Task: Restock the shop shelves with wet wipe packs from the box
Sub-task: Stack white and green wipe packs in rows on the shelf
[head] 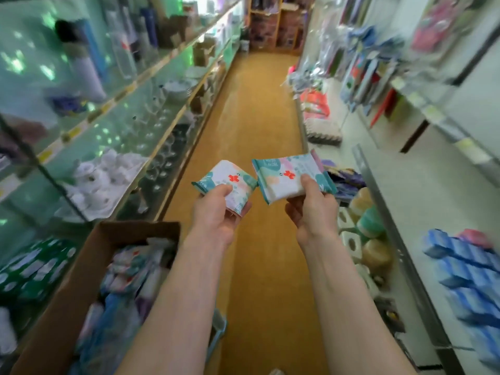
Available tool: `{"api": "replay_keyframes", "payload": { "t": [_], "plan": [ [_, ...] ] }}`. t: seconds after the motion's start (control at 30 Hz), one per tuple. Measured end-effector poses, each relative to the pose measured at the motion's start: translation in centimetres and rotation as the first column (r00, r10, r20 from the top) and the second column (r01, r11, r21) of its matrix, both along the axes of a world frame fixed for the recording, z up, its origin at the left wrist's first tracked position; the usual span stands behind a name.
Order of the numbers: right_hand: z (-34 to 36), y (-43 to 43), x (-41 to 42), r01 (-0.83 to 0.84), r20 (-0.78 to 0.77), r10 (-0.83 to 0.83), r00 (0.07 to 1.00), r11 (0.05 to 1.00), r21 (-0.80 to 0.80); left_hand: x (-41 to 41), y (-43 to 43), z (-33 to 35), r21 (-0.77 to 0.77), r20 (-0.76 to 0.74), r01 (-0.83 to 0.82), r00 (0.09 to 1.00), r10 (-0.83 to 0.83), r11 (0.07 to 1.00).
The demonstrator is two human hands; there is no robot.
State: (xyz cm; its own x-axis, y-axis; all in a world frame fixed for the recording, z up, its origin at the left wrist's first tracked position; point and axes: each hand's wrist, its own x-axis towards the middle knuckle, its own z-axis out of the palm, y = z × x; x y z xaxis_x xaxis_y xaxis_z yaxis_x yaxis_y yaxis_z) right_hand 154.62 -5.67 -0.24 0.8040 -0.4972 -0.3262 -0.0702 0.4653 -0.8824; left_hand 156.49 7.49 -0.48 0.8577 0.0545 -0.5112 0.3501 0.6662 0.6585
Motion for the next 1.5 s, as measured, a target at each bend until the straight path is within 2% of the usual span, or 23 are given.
{"api": "replay_keyframes", "payload": {
  "t": [0.17,0.4,0.67,0.93,1.07,1.2,1.5],
  "plan": [
    [2.6,-8.5,1.5,0.161,0.093,-0.160,0.983,0.987,0.001,2.7,-9.7,3.7,-0.047,0.101,0.149,0.984,-0.144,0.988],
    [5.6,-19.9,1.0,0.392,0.187,-0.381,0.905,0.920,-0.023,4.1,-21.8,7.4,-0.090,0.182,0.373,0.918,-0.353,0.923],
    [7.4,-29.3,-2.0,0.617,0.211,-0.599,0.773,0.786,-0.029,4.5,-33.4,9.1,-0.090,0.230,0.627,0.769,-0.596,0.774],
    [8.7,-34.6,-3.2,0.826,0.224,-0.806,0.548,0.563,0.006,5.7,-41.9,10.4,-0.112,0.241,0.853,0.522,-0.818,0.511],
    [9.3,-35.6,-2.5,0.901,0.230,-0.877,0.421,0.434,0.007,6.9,-44.7,11.5,-0.094,0.245,0.922,0.388,-0.889,0.376],
    [9.9,-35.7,-2.3,0.941,0.262,-0.917,0.301,0.331,0.076,7.3,-46.7,12.2,-0.104,0.262,0.966,0.255,-0.931,0.235],
    [11.6,-37.1,-5.3,0.976,0.310,-0.943,0.124,0.172,0.132,5.4,-51.3,12.2,-0.329,0.240,0.942,0.021,-0.970,-0.061]
  ]
}}
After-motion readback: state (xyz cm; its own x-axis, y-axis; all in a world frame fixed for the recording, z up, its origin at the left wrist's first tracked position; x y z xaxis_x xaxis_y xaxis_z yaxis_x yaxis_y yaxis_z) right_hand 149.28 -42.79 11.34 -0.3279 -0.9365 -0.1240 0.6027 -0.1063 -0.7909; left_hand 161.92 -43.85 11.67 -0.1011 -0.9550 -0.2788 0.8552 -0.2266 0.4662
